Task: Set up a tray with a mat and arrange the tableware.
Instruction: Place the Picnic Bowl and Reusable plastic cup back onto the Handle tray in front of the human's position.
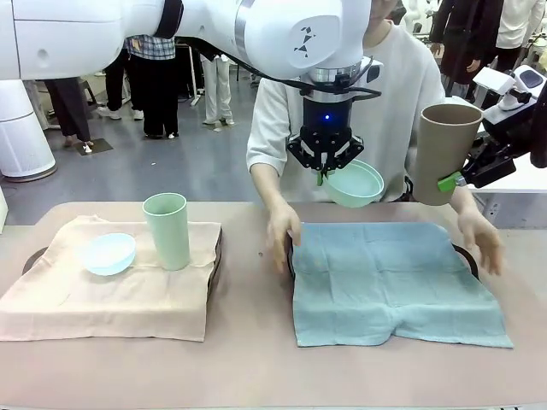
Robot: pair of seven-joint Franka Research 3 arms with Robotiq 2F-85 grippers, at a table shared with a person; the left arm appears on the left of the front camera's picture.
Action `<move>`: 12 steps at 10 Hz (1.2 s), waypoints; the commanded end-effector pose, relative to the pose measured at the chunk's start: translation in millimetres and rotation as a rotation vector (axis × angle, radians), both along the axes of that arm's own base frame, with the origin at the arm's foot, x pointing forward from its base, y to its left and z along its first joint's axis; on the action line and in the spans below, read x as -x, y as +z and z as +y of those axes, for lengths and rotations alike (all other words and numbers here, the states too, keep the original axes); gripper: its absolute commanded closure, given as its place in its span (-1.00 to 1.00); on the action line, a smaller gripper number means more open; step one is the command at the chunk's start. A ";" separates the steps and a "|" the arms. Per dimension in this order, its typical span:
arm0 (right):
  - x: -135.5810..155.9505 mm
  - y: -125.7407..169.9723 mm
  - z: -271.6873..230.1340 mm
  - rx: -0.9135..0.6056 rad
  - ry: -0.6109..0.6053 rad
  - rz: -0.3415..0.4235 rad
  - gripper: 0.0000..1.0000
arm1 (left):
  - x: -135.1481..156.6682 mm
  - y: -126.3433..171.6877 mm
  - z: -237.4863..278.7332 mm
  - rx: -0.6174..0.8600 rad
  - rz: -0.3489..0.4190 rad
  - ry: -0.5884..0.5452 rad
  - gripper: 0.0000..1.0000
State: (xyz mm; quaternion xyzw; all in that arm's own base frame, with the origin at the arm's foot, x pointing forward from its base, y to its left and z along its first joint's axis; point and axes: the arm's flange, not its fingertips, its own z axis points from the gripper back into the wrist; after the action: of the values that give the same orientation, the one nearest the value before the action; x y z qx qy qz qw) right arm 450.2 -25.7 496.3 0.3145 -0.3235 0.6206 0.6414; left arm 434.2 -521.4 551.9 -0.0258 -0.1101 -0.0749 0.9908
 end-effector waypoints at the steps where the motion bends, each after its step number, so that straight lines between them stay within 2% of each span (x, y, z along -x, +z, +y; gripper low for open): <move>1: -0.7 -0.1 1.0 0.002 0.005 -0.008 1.00 | -2.1 4.4 0.7 0.011 0.007 -0.020 1.00; 12: -0.7 -0.1 1.0 0.002 0.005 -0.008 1.00 | -2.1 4.4 0.7 0.011 0.007 -0.020 1.00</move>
State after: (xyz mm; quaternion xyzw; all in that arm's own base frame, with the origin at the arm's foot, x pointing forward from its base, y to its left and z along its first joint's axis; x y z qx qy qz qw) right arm 450.2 -25.8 496.3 0.3145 -0.3235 0.6206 0.6414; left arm 434.2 -521.4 551.9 -0.0258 -0.1101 -0.0749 0.9908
